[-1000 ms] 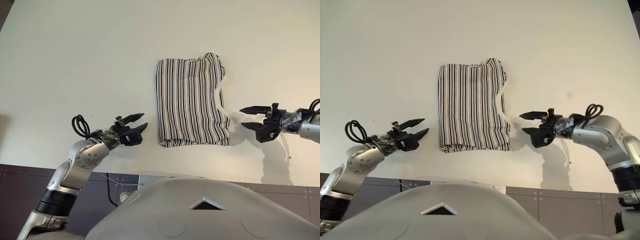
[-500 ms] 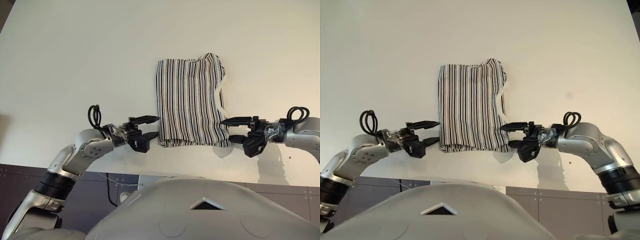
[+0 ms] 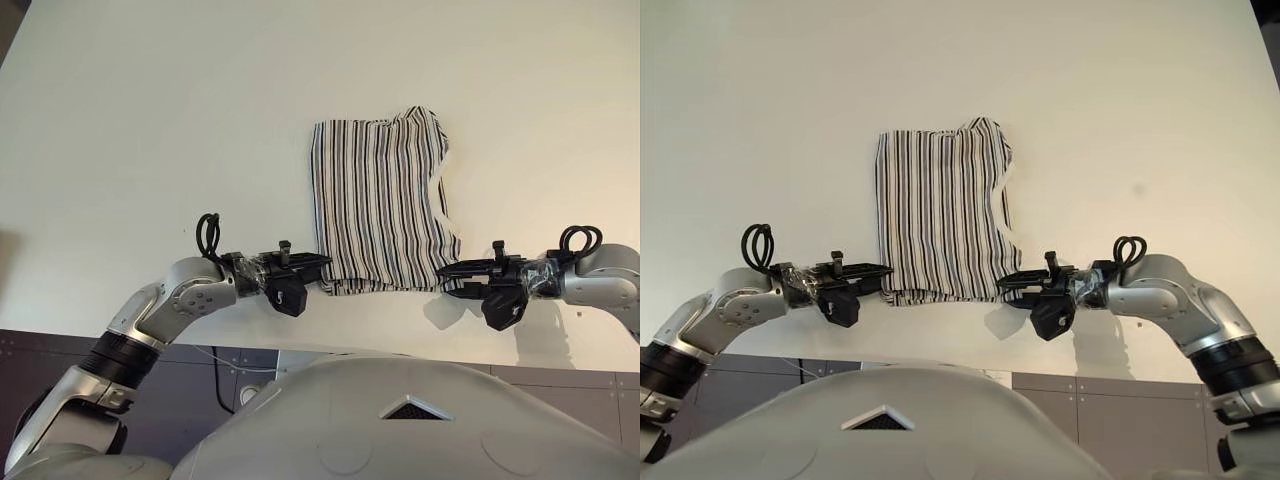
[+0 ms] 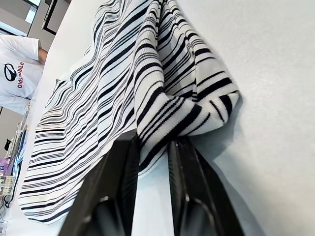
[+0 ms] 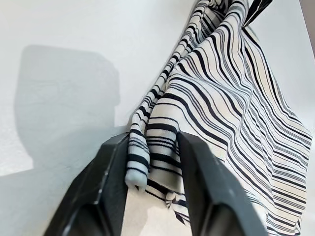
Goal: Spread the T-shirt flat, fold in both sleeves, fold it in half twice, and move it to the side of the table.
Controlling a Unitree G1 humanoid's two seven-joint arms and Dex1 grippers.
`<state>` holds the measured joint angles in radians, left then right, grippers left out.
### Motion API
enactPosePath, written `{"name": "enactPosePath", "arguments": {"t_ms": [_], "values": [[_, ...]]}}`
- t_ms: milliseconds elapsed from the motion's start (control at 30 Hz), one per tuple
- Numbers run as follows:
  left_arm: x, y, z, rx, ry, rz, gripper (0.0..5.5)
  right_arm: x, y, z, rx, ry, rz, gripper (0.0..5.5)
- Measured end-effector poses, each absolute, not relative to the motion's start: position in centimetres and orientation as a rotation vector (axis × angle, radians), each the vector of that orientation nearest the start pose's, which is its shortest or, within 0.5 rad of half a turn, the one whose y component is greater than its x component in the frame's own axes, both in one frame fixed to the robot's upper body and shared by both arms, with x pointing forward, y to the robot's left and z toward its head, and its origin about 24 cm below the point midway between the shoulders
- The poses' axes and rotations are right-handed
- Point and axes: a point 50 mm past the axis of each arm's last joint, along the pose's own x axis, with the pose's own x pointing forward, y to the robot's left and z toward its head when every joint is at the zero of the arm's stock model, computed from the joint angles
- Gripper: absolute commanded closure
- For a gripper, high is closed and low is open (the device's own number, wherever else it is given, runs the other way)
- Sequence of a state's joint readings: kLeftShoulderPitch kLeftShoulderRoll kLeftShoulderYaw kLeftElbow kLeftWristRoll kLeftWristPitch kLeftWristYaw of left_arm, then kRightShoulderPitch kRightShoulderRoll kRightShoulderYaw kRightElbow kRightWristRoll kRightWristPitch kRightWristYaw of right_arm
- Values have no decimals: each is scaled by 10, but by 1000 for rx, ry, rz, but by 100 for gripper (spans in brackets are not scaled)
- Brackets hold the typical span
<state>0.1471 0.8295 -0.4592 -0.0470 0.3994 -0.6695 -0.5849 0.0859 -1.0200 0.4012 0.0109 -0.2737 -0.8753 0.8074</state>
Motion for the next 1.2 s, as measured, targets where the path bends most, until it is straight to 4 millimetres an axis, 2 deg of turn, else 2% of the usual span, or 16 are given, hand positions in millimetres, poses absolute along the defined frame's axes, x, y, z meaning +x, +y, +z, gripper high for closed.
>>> {"name": "enactPosePath", "arguments": {"t_ms": [67,133,267,367,400,533,600,667,733,767,833,933,1033,1200], "values": [[151,165,18,1053,-109,-1424,519,156,-206,41,-1181,-70,1645,492],[152,164,19,1056,-118,-1426,531,156,-206,39,-1167,-46,1644,534],[152,165,19,1046,-117,-1419,538,151,-204,39,-1032,27,1619,540],[148,171,18,943,-25,-1394,540,143,-195,50,-786,97,1583,540],[144,173,18,913,17,-1399,540,143,-193,54,-721,116,1577,540],[104,174,25,653,248,-1480,540,134,-196,73,-491,247,1592,540],[97,178,29,505,349,-1447,540,139,-200,78,-432,294,1537,540],[122,181,38,423,342,-1295,540,157,-200,82,-414,288,1421,540],[179,180,59,319,214,-1037,540,191,-191,88,-391,219,1252,540],[190,180,65,268,194,-974,540,202,-188,89,-374,205,1211,540],[199,183,69,143,189,-867,540,226,-174,93,-348,159,1133,540],[210,189,65,114,216,-745,540,257,-155,96,-393,103,1008,540],[233,190,55,153,231,-662,540,271,-152,82,-440,133,916,540],[265,184,43,226,231,-653,540,280,-154,69,-519,189,871,540]]}}
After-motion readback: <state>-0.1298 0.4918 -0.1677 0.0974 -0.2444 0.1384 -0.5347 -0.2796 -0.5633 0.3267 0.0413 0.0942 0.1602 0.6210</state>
